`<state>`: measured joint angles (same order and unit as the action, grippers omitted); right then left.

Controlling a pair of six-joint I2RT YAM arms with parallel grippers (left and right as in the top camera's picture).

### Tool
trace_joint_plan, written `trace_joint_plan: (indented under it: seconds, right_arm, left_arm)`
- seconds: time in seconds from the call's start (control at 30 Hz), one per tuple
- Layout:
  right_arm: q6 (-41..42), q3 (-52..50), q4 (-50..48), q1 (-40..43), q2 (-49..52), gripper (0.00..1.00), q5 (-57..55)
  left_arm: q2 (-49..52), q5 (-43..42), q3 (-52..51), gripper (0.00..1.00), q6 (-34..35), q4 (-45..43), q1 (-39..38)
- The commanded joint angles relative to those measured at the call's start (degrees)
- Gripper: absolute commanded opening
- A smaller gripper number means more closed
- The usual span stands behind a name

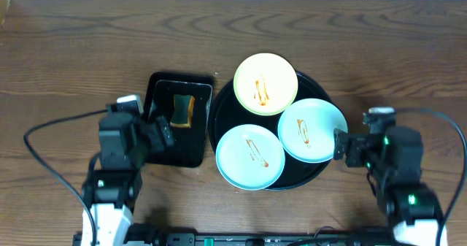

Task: Clean dirty plates on tray and stack at the side
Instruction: 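Move the left gripper over the sponge in the black rectangular tray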

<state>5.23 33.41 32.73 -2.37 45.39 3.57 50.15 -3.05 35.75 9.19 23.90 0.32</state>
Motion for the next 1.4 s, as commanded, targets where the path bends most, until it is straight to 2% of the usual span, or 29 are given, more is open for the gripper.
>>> trace_joint_plan:
  seconds: [0.0, 0.1, 0.23, 0.33, 0.57, 0.77, 0.87, 1.03, 1.17, 1.37]
  right_arm:
    - [-1.90, 6.73, 4.42, 0.31, 9.18, 0.99, 1.25]
    - [-7.63, 12.20, 8.94, 0.31, 16.65, 0.99, 1.36]
    - [-5.42, 18.69, 11.63, 0.31, 22.05, 0.99, 5.11]
    - [-4.61, 21.59, 12.35, 0.31, 23.15, 0.99, 9.86]
    - [-4.61, 22.12, 11.47, 0.48, 22.40, 0.99, 7.13]
    - [-3.56, 22.08, 10.95, 0.48, 22.43, 0.99, 2.62]
    - [-3.54, 22.08, 10.54, 0.48, 22.43, 0.99, 2.64]
    - [-3.56, 22.08, 10.47, 0.48, 22.45, 0.99, 2.64]
    - [-3.56, 22.08, 10.32, 0.48, 22.45, 0.99, 2.64]
    - [-3.56, 22.08, 10.34, 0.48, 22.45, 0.99, 2.64]
  left_arm:
    - [5.22, -0.37, 6.34, 0.94, 0.52, 4.15, 0.26]
    - [9.38, -0.37, 10.40, 0.94, 0.50, 8.70, 0.26]
    - [12.26, -0.37, 13.20, 0.94, 0.50, 12.11, 0.26]
    - [11.96, -0.33, 13.68, 0.94, 0.26, 12.48, 0.26]
    - [11.58, -0.42, 13.66, 0.94, 0.57, 13.14, 0.26]
    - [11.65, -1.86, 14.01, 0.94, 2.03, 4.70, 0.26]
    - [13.31, -1.84, 16.72, 0.94, 2.03, 3.63, 0.26]
    - [20.22, -1.88, 21.62, 0.94, 0.26, 3.67, -0.02]
    - [26.58, -1.84, 22.03, 0.92, -2.21, 2.54, -2.60]
    - [35.28, -0.79, 22.03, 0.87, -1.79, -0.04, -5.68]
